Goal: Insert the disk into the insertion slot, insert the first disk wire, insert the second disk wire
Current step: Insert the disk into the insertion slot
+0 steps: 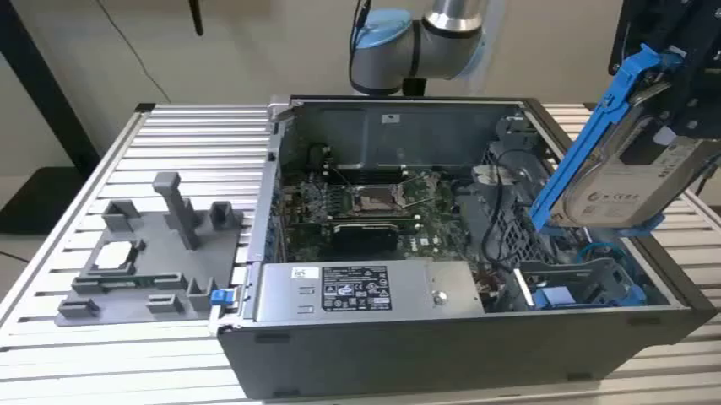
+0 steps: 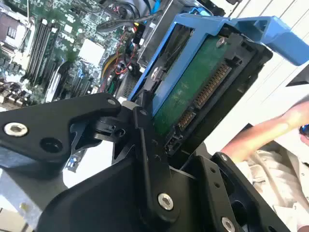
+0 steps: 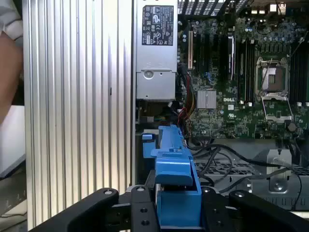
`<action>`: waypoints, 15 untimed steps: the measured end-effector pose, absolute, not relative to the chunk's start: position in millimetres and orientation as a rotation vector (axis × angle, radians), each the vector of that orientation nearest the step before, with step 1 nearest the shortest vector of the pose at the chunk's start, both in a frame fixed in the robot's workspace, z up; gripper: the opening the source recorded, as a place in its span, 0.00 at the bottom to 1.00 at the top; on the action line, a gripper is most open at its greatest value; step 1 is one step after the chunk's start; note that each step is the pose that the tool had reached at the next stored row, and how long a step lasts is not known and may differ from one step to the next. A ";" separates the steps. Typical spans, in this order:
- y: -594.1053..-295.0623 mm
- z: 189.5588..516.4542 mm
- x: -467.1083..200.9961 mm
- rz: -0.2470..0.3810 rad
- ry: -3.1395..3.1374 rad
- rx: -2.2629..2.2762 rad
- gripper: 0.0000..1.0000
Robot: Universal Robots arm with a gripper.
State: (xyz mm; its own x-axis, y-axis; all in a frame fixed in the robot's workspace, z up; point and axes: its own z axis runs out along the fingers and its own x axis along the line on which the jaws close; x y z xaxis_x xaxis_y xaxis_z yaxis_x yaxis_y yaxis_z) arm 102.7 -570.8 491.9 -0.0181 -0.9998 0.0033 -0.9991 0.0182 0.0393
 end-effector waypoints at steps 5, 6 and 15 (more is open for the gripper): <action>-570.8 491.9 102.7 -0.040 -2.220 2.180 0.00; -570.8 491.9 102.7 -0.040 -2.220 2.180 0.00; -570.8 489.2 102.7 -0.025 -2.227 2.187 0.00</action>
